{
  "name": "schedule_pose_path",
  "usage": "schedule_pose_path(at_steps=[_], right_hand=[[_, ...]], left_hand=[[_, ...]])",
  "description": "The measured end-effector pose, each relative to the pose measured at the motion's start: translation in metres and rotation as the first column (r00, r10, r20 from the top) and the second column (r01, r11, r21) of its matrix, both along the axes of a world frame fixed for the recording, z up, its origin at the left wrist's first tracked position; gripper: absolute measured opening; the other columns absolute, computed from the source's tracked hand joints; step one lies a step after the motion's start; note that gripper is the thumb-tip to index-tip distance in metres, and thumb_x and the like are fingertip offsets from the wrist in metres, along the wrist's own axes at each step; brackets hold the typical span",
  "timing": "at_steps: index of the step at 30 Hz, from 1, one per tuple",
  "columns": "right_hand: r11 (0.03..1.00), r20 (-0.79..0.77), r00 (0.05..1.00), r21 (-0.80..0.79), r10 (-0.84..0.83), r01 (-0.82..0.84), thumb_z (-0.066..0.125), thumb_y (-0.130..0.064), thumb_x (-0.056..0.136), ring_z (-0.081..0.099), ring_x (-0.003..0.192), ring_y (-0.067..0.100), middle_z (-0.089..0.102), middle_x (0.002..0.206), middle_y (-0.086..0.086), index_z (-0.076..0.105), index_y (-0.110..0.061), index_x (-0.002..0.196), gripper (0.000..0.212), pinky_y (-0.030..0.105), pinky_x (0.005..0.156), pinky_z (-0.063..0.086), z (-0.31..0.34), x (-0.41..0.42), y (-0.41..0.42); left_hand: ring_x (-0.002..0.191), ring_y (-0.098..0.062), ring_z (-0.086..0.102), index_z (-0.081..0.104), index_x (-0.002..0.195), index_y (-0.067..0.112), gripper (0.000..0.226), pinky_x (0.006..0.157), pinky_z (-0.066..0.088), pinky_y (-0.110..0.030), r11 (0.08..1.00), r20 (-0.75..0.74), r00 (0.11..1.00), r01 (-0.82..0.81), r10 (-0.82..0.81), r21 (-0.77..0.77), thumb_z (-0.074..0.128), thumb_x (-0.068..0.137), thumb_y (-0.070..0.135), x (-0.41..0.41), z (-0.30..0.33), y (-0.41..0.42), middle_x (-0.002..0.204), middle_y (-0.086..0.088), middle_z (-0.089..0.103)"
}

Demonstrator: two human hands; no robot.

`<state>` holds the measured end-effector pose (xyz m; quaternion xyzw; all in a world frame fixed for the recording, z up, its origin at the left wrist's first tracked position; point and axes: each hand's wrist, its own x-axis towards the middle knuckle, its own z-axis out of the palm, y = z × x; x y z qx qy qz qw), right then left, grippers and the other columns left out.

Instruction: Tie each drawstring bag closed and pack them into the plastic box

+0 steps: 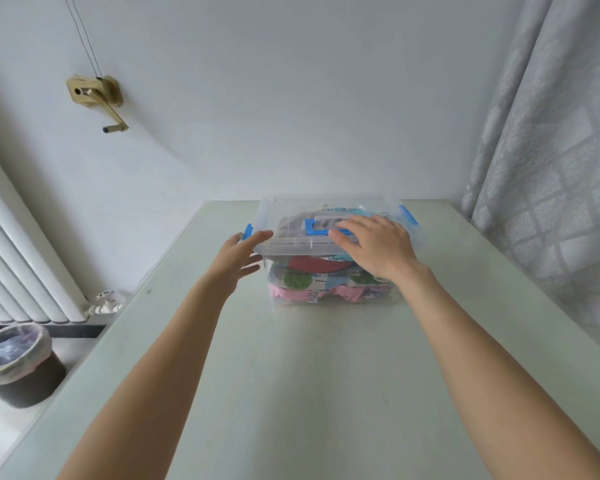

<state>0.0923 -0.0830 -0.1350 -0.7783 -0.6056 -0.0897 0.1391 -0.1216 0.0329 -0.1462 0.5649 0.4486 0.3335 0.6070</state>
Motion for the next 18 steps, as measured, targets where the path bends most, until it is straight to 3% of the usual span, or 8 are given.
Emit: schedule_pose_path(at_steps=[3, 5, 6, 10, 13, 15, 18], right_hand=[[1.000, -0.008, 1.000, -0.023, -0.010, 0.010, 0.015, -0.069, 0.089, 0.036, 0.134, 0.023, 0.038, 0.147, -0.011, 0.044, -0.038, 0.133, 0.061, 0.044, 0.107, 0.029, 0.001, 0.000, 0.001], [1.000, -0.014, 1.000, -0.028, -0.014, 0.014, 0.015, -0.068, 0.089, 0.035, 0.135, 0.023, 0.038, 0.147, -0.011, 0.044, -0.038, 0.134, 0.061, 0.043, 0.107, 0.028, 0.002, 0.000, 0.000], [0.999, -0.016, 1.000, -0.032, -0.018, 0.018, 0.015, -0.068, 0.089, 0.035, 0.135, 0.023, 0.038, 0.147, -0.011, 0.044, -0.037, 0.134, 0.061, 0.043, 0.107, 0.028, 0.002, -0.001, -0.001], [1.000, -0.016, 1.000, -0.021, -0.023, 0.023, 0.016, -0.068, 0.090, 0.035, 0.134, 0.024, 0.038, 0.147, -0.010, 0.043, -0.036, 0.135, 0.061, 0.043, 0.107, 0.028, 0.001, -0.001, -0.001], [1.000, -0.005, 1.000, 0.008, 0.022, -0.022, 0.020, -0.069, 0.088, 0.033, 0.135, 0.022, 0.040, 0.146, -0.006, 0.044, -0.035, 0.134, 0.062, 0.044, 0.109, 0.026, 0.000, 0.000, -0.002], [0.996, 0.044, 0.999, 0.082, 0.032, -0.036, 0.029, -0.070, 0.085, 0.027, 0.137, 0.023, 0.040, 0.146, -0.004, 0.046, -0.035, 0.132, 0.062, 0.052, 0.112, 0.016, -0.001, 0.005, -0.012], [0.972, 0.090, 0.985, 0.195, -0.147, 0.128, 0.042, -0.076, 0.076, 0.026, 0.136, 0.030, 0.041, 0.144, 0.003, 0.052, -0.033, 0.128, 0.068, 0.058, 0.109, 0.011, -0.005, 0.016, -0.031]], left_hand=[[0.102, -0.018, 0.061, 0.043, 0.136, 0.011, 0.071, 0.097, 0.048, -0.036, 0.987, 0.079, 0.988, -0.139, 0.132, 0.084, 0.073, 0.072, 0.025, 0.010, -0.002, -0.003, 0.115, -0.002, 0.062], [0.091, -0.016, 0.060, 0.063, 0.103, 0.022, 0.029, 0.099, 0.045, -0.040, 0.977, 0.105, 0.984, -0.156, 0.142, 0.146, 0.069, 0.075, 0.018, 0.013, -0.002, -0.006, 0.094, 0.002, 0.065], [0.089, -0.016, 0.059, 0.065, 0.093, 0.026, 0.019, 0.099, 0.045, -0.040, 0.976, 0.104, 0.987, -0.138, 0.122, 0.167, 0.067, 0.077, 0.017, 0.012, -0.001, -0.008, 0.090, 0.005, 0.064], [0.113, -0.017, 0.056, 0.055, 0.130, 0.014, 0.047, 0.103, 0.043, -0.035, 0.961, 0.022, 0.993, -0.116, 0.115, 0.250, 0.062, 0.084, 0.018, 0.010, 0.000, -0.007, 0.122, 0.003, 0.060], [0.118, -0.017, 0.053, 0.052, 0.132, 0.016, 0.047, 0.104, 0.041, -0.034, 0.944, -0.029, 0.989, -0.126, 0.142, 0.304, 0.058, 0.086, 0.020, 0.011, -0.001, -0.005, 0.132, 0.002, 0.056], [0.117, -0.016, 0.053, 0.051, 0.134, 0.017, 0.047, 0.101, 0.040, -0.029, 0.934, -0.050, 0.987, -0.130, 0.155, 0.332, 0.055, 0.088, 0.021, 0.012, -0.003, -0.006, 0.133, 0.002, 0.055], [0.110, -0.013, 0.051, 0.049, 0.136, 0.020, 0.046, 0.096, 0.038, -0.026, 0.923, -0.076, 0.983, -0.127, 0.165, 0.363, 0.052, 0.089, 0.023, 0.017, -0.001, -0.005, 0.132, 0.001, 0.055]])
